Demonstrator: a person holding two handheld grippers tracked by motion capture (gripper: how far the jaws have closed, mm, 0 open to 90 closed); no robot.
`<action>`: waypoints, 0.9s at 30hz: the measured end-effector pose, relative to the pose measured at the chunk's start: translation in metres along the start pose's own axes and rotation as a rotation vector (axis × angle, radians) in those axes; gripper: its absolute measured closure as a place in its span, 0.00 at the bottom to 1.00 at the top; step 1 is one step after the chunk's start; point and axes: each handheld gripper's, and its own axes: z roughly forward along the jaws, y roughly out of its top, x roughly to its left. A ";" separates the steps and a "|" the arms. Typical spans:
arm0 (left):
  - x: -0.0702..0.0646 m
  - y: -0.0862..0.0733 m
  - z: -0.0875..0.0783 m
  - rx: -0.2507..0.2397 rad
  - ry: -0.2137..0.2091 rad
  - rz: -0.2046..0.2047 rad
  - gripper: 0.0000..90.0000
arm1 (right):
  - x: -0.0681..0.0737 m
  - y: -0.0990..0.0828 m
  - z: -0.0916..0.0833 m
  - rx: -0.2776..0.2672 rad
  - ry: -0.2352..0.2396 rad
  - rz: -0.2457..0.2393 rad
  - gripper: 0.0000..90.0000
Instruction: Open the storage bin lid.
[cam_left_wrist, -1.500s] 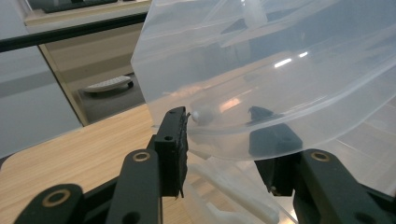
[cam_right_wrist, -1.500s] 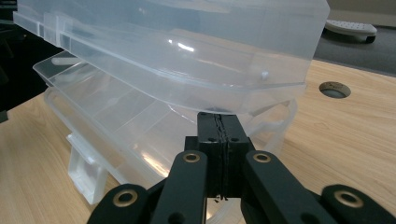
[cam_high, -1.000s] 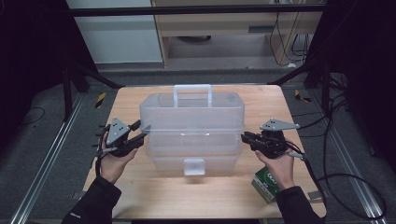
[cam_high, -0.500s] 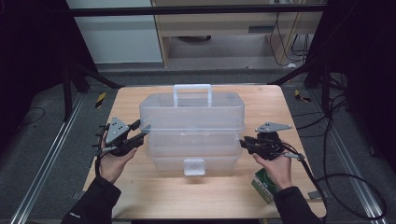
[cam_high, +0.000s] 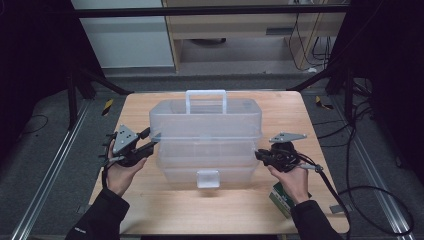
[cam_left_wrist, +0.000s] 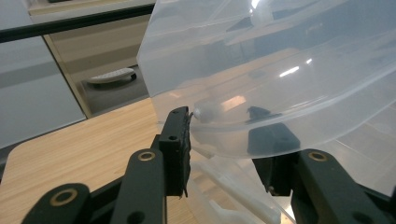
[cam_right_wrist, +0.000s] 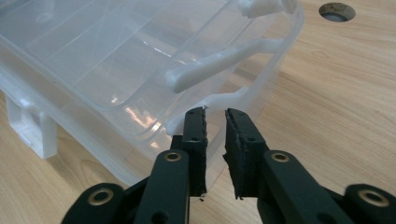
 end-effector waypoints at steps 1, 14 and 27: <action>0.000 0.000 0.000 0.000 0.000 0.000 0.65 | 0.000 0.000 0.000 0.000 0.000 0.000 0.88; 0.002 0.010 0.002 -0.007 0.010 0.011 0.65 | 0.002 0.000 -0.003 0.004 -0.005 0.017 0.93; 0.007 0.020 0.007 -0.038 0.015 -0.010 0.65 | 0.004 -0.001 -0.004 -0.007 -0.006 0.008 0.95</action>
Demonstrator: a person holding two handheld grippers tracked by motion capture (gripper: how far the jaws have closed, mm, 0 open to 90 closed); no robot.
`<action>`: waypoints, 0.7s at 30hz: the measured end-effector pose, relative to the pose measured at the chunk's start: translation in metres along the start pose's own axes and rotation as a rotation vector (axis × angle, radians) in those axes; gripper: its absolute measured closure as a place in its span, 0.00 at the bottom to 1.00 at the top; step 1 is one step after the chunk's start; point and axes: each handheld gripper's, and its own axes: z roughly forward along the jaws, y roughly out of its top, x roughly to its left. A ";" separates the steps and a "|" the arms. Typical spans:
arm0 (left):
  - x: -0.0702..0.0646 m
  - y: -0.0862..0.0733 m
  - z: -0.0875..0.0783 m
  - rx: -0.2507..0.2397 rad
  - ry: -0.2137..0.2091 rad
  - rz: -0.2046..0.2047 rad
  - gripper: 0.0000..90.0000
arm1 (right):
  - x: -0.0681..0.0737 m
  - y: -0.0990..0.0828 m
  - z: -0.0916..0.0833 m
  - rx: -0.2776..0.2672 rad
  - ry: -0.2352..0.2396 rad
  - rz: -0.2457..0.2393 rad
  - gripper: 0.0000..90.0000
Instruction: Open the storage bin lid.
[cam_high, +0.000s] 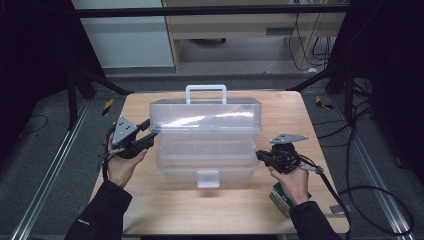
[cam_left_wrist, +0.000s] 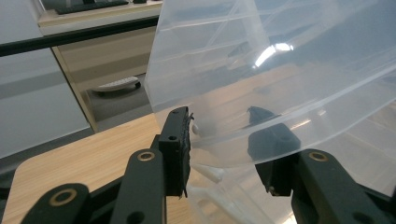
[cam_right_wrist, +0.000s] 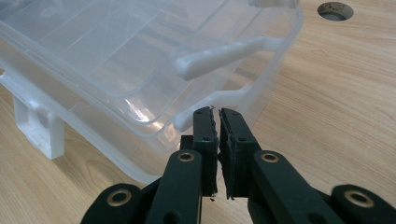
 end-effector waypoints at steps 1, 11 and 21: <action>0.000 0.001 0.001 -0.003 -0.001 -0.007 0.65 | 0.000 0.000 0.000 0.001 0.000 0.000 0.95; 0.006 0.005 0.007 -0.009 0.009 -0.013 0.67 | -0.001 0.001 0.003 0.005 -0.001 0.018 0.88; 0.008 0.010 0.011 -0.018 0.023 -0.013 0.67 | 0.000 0.002 0.006 0.013 0.005 0.041 0.87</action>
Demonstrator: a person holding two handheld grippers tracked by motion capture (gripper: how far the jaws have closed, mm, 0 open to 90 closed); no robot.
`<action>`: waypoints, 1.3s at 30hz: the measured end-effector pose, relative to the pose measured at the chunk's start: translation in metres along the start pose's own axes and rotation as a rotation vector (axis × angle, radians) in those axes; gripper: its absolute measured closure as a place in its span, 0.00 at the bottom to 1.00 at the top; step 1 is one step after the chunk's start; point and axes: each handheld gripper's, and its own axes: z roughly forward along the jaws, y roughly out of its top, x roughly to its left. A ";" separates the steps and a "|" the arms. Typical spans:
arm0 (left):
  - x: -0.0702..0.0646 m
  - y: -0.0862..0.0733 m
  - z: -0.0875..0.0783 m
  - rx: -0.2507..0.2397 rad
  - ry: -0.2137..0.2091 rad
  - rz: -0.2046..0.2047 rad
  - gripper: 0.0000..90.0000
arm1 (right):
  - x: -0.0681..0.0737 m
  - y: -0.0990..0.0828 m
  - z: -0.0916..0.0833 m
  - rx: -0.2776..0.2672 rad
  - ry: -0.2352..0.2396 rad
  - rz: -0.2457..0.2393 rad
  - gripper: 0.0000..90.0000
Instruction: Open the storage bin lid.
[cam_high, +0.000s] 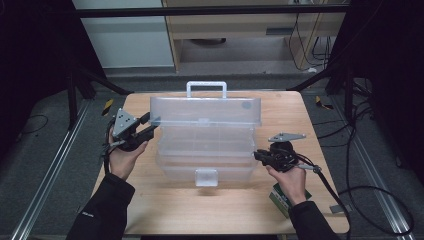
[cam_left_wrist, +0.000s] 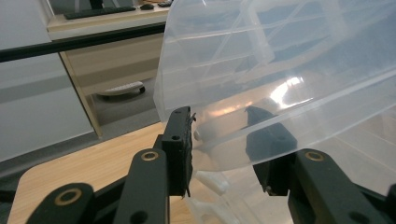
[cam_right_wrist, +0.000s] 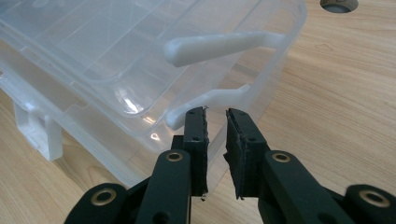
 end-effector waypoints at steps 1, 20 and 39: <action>0.001 0.001 0.000 0.002 0.002 0.003 0.67 | 0.000 0.000 0.000 0.000 0.000 0.000 0.87; 0.014 0.025 0.022 -0.026 0.042 -0.010 0.73 | -0.001 0.000 0.000 0.000 0.001 -0.020 0.87; 0.021 0.029 0.035 -0.039 0.079 -0.018 0.82 | -0.001 0.000 0.001 0.002 0.003 -0.023 0.86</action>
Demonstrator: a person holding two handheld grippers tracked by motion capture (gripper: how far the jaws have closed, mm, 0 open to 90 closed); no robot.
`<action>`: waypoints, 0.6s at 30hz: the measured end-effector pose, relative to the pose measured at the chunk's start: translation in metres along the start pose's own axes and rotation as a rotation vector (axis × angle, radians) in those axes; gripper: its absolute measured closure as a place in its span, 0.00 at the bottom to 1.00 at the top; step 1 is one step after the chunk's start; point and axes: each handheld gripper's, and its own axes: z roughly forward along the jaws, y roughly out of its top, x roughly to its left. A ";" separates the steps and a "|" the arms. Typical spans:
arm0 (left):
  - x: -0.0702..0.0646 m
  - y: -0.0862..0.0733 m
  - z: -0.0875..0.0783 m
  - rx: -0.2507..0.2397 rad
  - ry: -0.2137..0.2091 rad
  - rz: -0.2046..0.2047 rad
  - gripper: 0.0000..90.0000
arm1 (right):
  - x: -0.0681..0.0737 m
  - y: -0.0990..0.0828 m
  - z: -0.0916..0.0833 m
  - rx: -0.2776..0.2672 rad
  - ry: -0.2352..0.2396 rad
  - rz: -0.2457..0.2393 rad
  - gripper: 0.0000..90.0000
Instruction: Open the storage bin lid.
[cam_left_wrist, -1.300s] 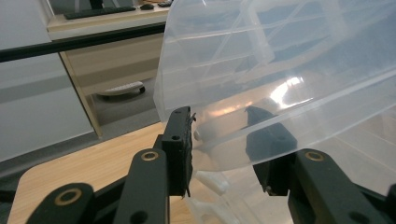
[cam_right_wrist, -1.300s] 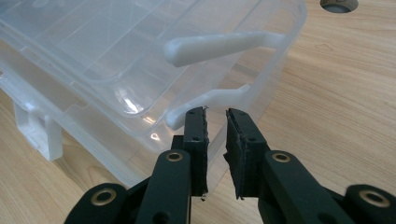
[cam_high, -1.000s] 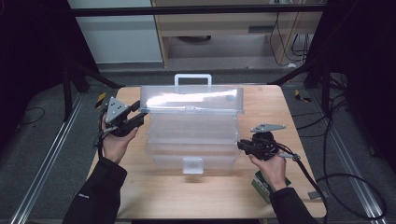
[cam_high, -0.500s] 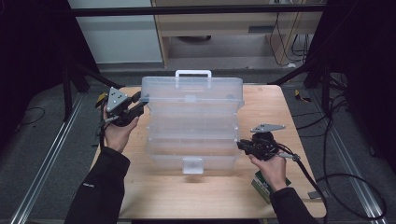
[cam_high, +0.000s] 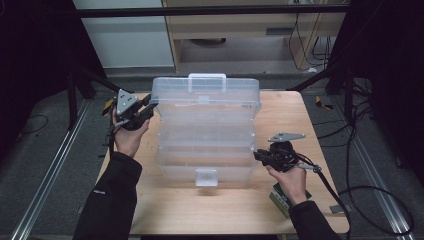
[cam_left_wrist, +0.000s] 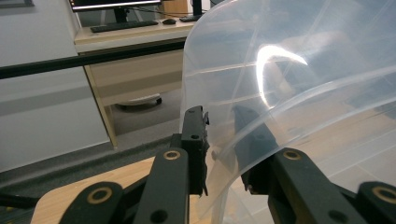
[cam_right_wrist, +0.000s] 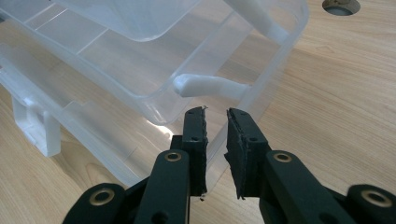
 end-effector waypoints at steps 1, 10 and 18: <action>0.000 0.001 0.001 0.007 0.007 0.005 0.82 | 0.000 0.000 0.000 0.002 -0.001 0.002 0.86; 0.001 0.007 0.009 0.011 0.023 -0.005 0.83 | -0.001 0.001 0.002 0.007 0.001 0.013 0.84; 0.002 0.013 0.016 0.021 0.035 -0.008 0.84 | -0.002 0.002 0.003 0.021 0.005 0.052 0.84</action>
